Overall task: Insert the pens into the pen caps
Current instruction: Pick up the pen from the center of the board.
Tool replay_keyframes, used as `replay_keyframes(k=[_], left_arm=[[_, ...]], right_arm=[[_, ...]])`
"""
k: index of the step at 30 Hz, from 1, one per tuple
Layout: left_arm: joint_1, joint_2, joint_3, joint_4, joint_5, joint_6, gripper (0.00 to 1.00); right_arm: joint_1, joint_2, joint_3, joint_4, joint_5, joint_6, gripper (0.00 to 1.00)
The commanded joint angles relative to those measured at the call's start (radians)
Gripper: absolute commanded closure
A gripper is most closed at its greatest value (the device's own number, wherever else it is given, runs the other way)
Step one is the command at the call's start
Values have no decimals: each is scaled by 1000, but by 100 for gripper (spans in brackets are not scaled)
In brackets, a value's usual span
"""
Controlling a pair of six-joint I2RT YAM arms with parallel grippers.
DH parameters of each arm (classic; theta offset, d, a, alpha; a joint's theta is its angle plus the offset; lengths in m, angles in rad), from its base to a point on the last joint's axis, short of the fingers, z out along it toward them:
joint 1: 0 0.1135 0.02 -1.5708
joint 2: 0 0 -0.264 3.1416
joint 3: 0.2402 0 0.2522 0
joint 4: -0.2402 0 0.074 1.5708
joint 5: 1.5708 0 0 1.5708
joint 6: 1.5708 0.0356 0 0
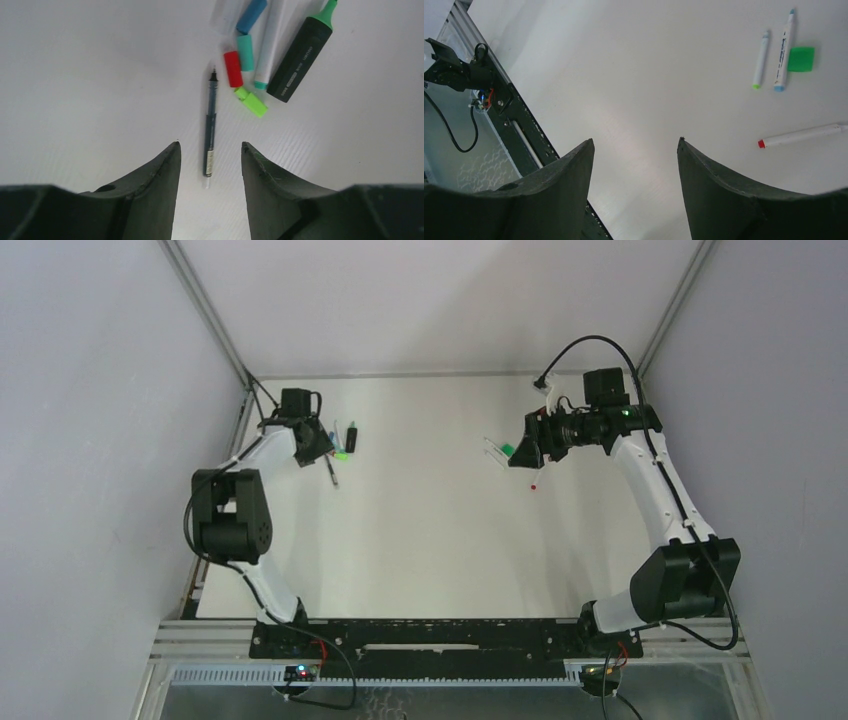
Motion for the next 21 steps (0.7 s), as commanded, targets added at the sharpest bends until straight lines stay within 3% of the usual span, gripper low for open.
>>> replay_keyframes(k=[1,7,16,21], left_arm=[[-38,78,125,-84,-53,43,47],[-64,168,206,-158,-86,50,51],[-76,227,226,-186,-94,47,68],[-80,247,259,-217,-91,55,70]], right_arm=[[-20,8,-5,41,-38,39,30],[-34,30,-5,47,-66,54,33],[-37,36,-12,51,-75,59,34],[-40,27,-22,57,-77,62,35]])
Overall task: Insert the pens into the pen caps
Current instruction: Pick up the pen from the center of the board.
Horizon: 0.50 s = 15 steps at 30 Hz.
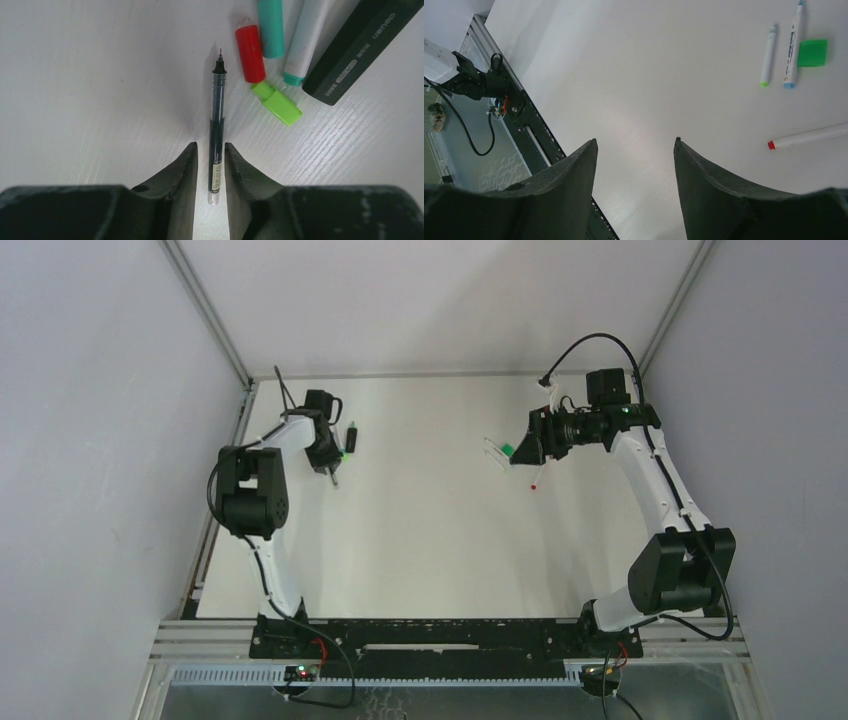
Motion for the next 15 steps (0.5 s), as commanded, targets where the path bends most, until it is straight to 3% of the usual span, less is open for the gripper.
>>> replay_keyframes(k=[1,8,15], left_arm=[[-12,11,84,-34,-13,29,70],[-19,23,105,-43,-7,42,76],[-25,39,133,-44,-1,20,71]], right_arm=[[-8,-16,-11,31,-21,18,35],[-31,-29,-16,35,-34,23,35],[-51,-38,-18,39,-52,29,35]])
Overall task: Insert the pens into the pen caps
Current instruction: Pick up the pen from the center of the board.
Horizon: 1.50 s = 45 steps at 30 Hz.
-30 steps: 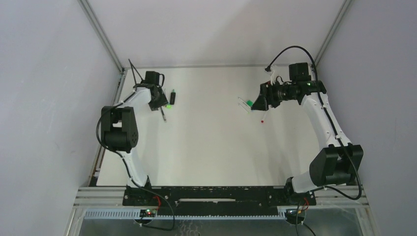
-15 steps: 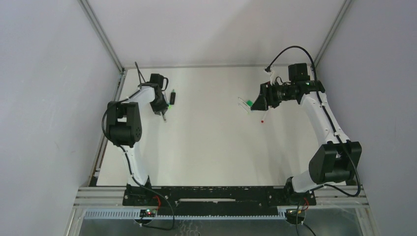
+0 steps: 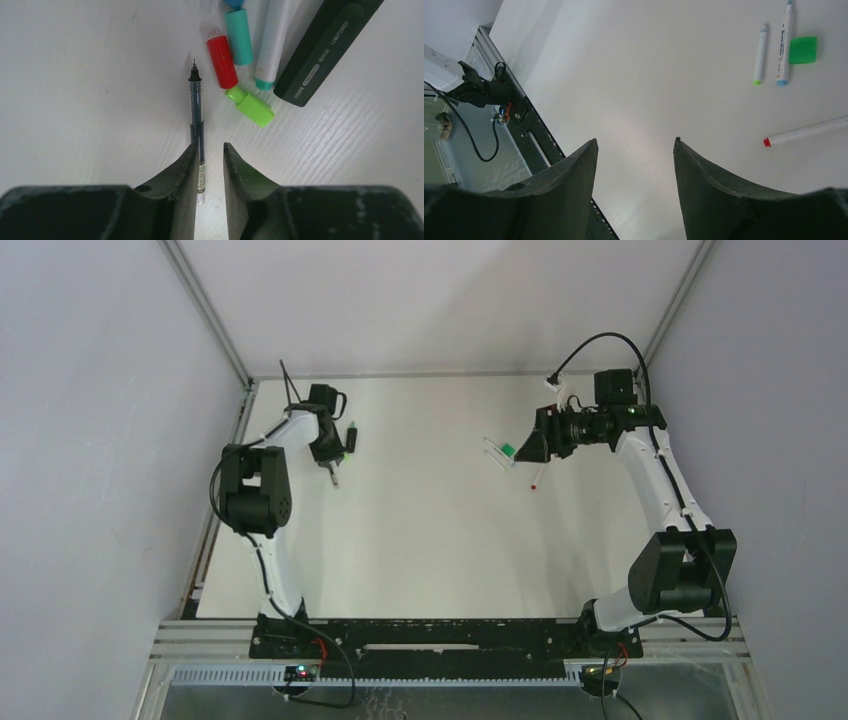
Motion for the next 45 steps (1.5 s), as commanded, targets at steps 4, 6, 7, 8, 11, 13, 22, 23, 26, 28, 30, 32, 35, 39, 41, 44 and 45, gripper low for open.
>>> replay_keyframes(k=[4,6,7,8,11,13,22,23,26,28,30,32,35,39,41,44,45], left_arm=[[5,25,92,-25,-40,-4,66],[12,32,109,-37,-31,1,65],[13,35,116,-43,-30,7,64],[14,40,122,-48,-29,12,63],[23,57,133,-75,-20,20,62],[24,59,134,-76,-13,25,62],[26,39,98,-93,23,28,70],[26,33,91,-89,30,27,70],[26,27,77,-78,79,21,71],[28,19,61,-62,129,-2,71],[28,0,31,-32,147,-33,71],[28,-13,3,-20,130,-56,71],[31,-33,-35,-14,103,-81,70],[26,-60,-78,-5,130,-101,71],[17,-67,-93,-4,133,-102,73],[-1,-76,-111,-15,133,-108,79],[-8,-82,-123,-15,132,-109,80]], right_arm=[[-30,-43,-13,27,-41,18,35],[-43,-46,-16,30,-45,21,35],[-47,-47,-18,30,-47,23,35],[-50,-48,-18,32,-49,24,35],[-58,-48,-19,36,-57,27,35],[-62,-47,-20,36,-61,29,35],[-69,-48,-20,38,-79,35,35],[-70,-48,-21,38,-80,35,35],[-70,-48,-22,38,-87,37,35],[-70,-48,-22,38,-90,38,35],[-70,-51,-23,40,-93,38,35],[-72,-56,-25,41,-95,39,35],[-81,-65,-34,43,-100,41,35],[-87,-66,-41,52,-110,48,35],[-88,-64,-40,57,-117,52,35],[-88,-61,-39,60,-124,55,35],[-88,-62,-40,60,-124,56,35]])
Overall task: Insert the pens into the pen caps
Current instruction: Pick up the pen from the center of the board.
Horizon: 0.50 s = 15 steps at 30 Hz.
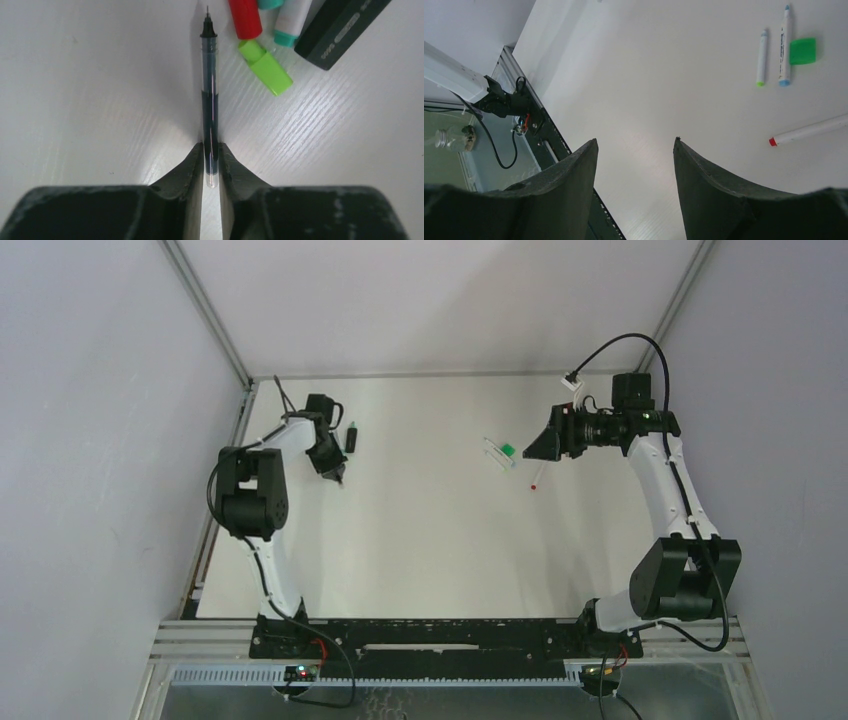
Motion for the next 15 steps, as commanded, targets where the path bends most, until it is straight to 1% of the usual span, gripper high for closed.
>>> replay_keyframes(k=[1,4,10,12,15], left_arm=[[-33,-74,-61,-3,19,-29,82],[-59,-110,-128,4,1,-31,85],[-119,-242,-321,42,-14,-34,96],[-148,-305,-372,69,-3,-31,99],[-197,-419,-473,166,68,-23,100]], right_arm=[[-4,-25,-2,29,-30,16,35],[-8,-28,-2,27,-34,15,35],[-10,-24,-5,23,-51,9,35],[-8,-23,-16,30,-62,10,35],[12,-24,-38,42,-71,7,35]])
